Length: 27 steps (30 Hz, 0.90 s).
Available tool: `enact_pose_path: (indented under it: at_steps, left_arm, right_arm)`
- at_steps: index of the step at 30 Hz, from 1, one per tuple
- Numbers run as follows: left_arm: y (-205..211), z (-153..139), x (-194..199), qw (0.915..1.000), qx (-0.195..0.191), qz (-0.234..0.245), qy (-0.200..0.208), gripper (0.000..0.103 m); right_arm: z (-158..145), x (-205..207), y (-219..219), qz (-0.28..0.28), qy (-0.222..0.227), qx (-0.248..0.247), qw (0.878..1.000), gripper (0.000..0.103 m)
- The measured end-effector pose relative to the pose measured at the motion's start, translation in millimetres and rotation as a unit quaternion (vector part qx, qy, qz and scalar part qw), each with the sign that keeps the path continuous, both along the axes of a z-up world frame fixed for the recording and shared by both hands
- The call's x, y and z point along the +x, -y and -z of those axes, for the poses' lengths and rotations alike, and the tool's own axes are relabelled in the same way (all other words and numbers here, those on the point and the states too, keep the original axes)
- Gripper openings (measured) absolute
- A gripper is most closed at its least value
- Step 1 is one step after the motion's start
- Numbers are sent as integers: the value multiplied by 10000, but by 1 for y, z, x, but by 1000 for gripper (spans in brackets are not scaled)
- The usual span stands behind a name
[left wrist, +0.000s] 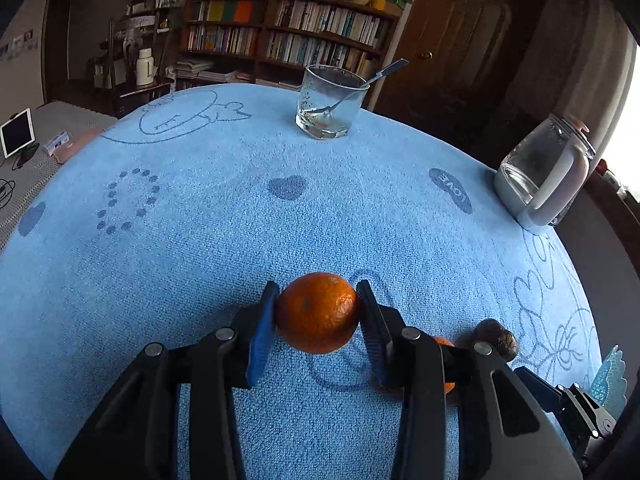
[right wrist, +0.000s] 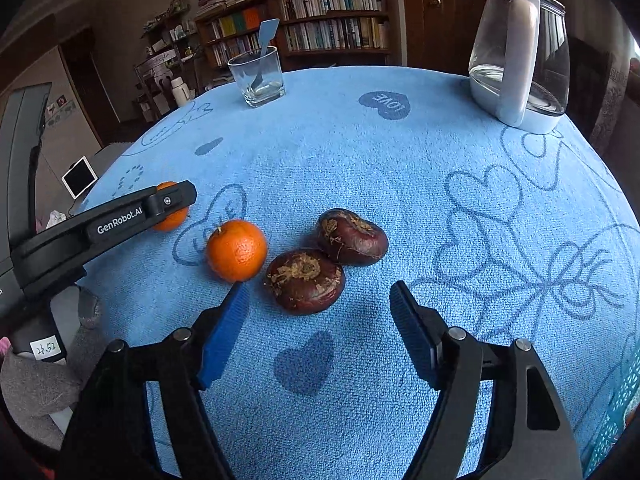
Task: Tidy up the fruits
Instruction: 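Grasp a dark brown chestnut-like fruit with the right tool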
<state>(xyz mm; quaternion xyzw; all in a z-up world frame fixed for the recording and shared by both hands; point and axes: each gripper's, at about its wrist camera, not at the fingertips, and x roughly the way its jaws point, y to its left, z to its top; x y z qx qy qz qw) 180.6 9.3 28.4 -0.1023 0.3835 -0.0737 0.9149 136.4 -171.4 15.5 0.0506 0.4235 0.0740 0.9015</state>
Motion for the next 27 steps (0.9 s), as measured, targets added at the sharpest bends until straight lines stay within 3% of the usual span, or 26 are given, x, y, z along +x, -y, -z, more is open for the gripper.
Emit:
enact_pose_path:
  at_steps: [4,7,17,27]
  left_arm:
    - [-1,2,2,10000,17,-29,0,40]
    - [0,4,2,10000,24,-20,-25,40]
    - [-1,10,2,10000,-26,12,-25,40]
    - [-3,9,2,9999,-79,-53,-40,40]
  right_arm:
    - [4,6,-3,7,9,-82,10000,60]
    - [2,2,-7,-100,28,-92,9999,45]
    - [-9,-33,0,-58,126,-80,9999,45]
    - [-30,-87,20,496,314,-59,9983,45]
